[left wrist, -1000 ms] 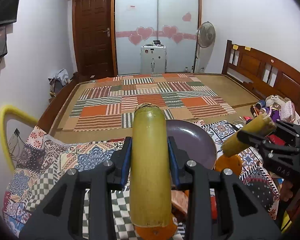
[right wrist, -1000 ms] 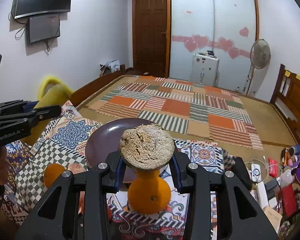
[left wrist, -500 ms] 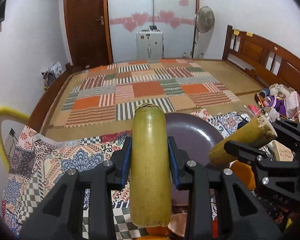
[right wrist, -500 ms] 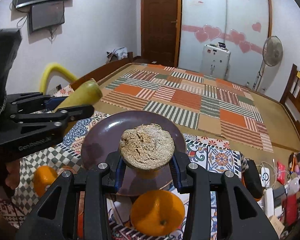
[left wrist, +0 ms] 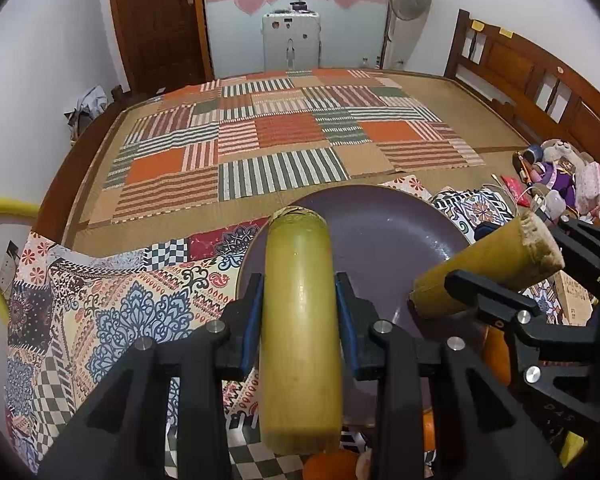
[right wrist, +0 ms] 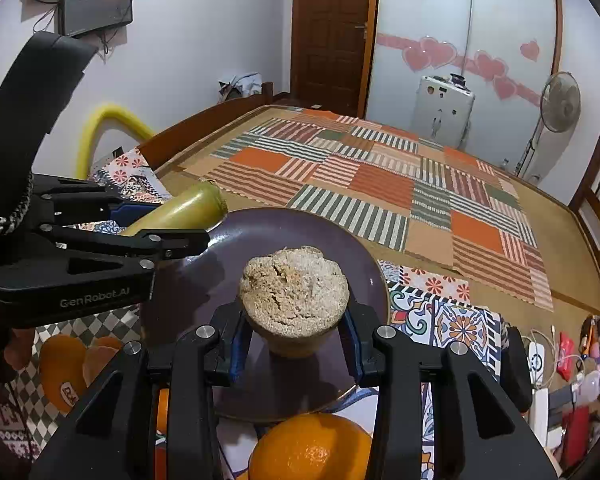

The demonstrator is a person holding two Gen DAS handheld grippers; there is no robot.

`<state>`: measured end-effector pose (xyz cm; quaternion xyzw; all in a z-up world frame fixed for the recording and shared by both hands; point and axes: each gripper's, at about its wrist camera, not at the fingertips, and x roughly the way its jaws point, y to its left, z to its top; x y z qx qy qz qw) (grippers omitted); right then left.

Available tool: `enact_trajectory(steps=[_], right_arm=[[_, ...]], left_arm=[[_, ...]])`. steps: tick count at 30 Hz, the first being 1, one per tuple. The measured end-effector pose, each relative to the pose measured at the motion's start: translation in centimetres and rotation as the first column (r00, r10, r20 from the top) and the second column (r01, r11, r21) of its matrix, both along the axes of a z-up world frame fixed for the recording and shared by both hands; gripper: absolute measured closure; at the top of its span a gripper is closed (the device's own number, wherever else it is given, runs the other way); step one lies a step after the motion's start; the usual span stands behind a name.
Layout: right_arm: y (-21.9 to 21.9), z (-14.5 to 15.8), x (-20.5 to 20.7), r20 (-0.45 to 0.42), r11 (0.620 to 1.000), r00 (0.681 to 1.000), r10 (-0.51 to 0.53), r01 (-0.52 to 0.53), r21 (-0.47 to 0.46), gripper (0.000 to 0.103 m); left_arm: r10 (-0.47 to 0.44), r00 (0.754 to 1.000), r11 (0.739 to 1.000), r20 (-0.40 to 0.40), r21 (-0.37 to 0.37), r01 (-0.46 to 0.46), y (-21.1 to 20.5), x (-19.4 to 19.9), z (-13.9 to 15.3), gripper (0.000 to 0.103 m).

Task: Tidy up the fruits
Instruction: 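Carry both corn cobs over the purple plate and lower them onto it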

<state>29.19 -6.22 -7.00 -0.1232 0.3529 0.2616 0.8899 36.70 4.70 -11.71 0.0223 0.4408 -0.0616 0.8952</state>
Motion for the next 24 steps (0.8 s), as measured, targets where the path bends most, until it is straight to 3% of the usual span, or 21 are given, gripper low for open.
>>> enact_trajectory(steps=[6, 16, 24], right_arm=[[0.6, 0.0, 0.9, -0.017, 1.0, 1.0, 0.015, -0.015, -0.003, 0.067], [1.1, -0.3, 4.5, -0.126, 1.0, 0.992, 0.023, -0.022, 0.008, 0.067], [2.0, -2.0, 5.4, -0.204, 0.997, 0.978, 0.036, -0.048, -0.056, 0.067]], left_arm=[[-0.012, 0.999, 1.0, -0.04, 0.009, 0.012, -0.5, 1.2, -0.8, 0.069], [-0.016, 0.994, 1.0, -0.105, -0.001, 0.016, -0.3, 2.5, -1.9, 0.069], [-0.014, 0.998, 1.0, -0.056, 0.003, 0.015, -0.1, 2.4, -0.5, 0.069]])
